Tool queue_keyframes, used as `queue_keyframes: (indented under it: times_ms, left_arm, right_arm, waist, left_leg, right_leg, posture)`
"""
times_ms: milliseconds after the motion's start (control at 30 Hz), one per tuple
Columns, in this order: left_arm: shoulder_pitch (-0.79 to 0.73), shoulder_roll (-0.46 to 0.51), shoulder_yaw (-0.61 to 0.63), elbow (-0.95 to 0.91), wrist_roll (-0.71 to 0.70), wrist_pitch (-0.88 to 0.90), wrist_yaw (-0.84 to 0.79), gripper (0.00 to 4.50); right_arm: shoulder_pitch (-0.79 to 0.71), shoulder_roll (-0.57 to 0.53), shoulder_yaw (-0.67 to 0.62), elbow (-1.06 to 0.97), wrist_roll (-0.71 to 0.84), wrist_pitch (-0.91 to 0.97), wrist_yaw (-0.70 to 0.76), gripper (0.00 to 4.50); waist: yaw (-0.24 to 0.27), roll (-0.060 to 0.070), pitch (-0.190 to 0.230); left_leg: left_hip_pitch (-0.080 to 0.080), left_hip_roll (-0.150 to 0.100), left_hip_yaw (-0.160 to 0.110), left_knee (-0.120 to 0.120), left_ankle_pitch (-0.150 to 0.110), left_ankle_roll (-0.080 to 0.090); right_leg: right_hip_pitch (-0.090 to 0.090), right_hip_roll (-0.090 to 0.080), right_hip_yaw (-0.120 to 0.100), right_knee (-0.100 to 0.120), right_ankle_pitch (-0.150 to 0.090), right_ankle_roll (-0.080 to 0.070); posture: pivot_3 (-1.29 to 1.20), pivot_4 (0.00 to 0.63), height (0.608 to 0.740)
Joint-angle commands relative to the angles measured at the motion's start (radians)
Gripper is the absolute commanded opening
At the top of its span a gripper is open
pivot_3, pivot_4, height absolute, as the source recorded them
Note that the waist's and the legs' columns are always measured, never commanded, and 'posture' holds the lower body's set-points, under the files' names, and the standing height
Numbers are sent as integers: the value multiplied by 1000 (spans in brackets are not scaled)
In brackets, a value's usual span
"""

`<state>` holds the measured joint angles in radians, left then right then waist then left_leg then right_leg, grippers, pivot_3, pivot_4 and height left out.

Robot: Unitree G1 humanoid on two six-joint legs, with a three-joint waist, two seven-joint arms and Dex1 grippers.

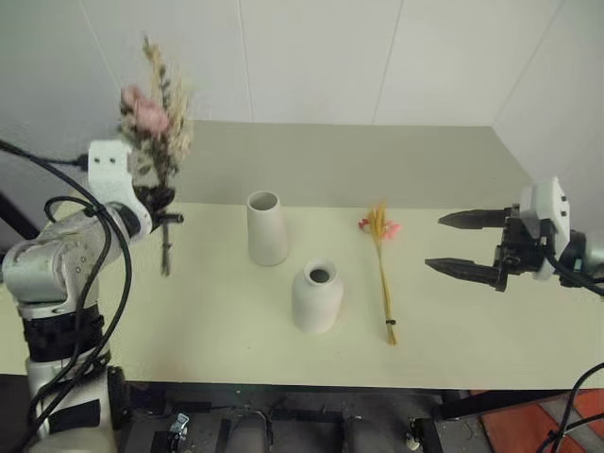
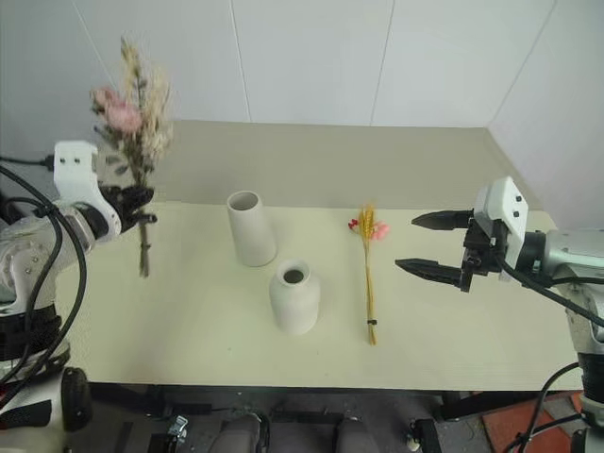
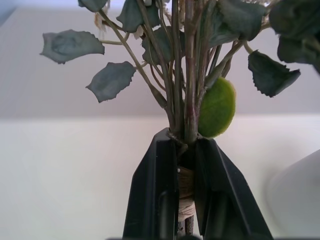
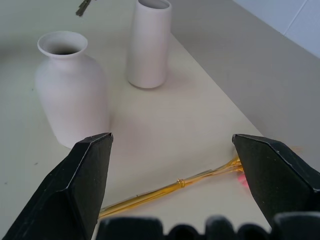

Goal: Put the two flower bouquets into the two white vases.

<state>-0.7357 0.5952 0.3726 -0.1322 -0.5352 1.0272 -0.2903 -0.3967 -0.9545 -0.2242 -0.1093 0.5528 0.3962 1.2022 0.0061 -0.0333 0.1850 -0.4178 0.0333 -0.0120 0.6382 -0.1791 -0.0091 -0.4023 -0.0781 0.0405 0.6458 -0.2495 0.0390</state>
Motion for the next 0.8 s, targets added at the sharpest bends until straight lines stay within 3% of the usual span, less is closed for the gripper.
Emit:
queue_keyframes:
  times_ms: [33, 367, 800]
  left_arm:
    - [-110, -12, 1, 65, -59, -160, -150, 132]
    - [-410, -58, -24, 404, -125, -339, -411, 132]
    - [-428, -141, -171, 592, -3, -502, -535, 132]
  right_arm:
    - [-25, 10, -2, -16, -2, -5, -23, 4500]
    - [15, 35, -13, -69, 5, 4, -81, 4500]
    - [138, 27, -104, -187, 49, 34, -152, 4500]
  waist:
    - [-2, 0, 0]
    - [-19, 0, 0]
    - [-22, 0, 0]
  left_leg:
    - [-1, 0, 0, 0, 0, 0]
    - [-4, 0, 0, 3, 0, 0]
    - [-5, 0, 0, 3, 0, 0]
  right_leg:
    - [-1, 0, 0, 0, 0, 0]
    - [-2, 1, 0, 0, 1, 2]
    - [-3, 1, 0, 0, 1, 3]
  posture:
    - [0, 150, 740]
    - [0, 150, 740]
    - [0, 150, 740]
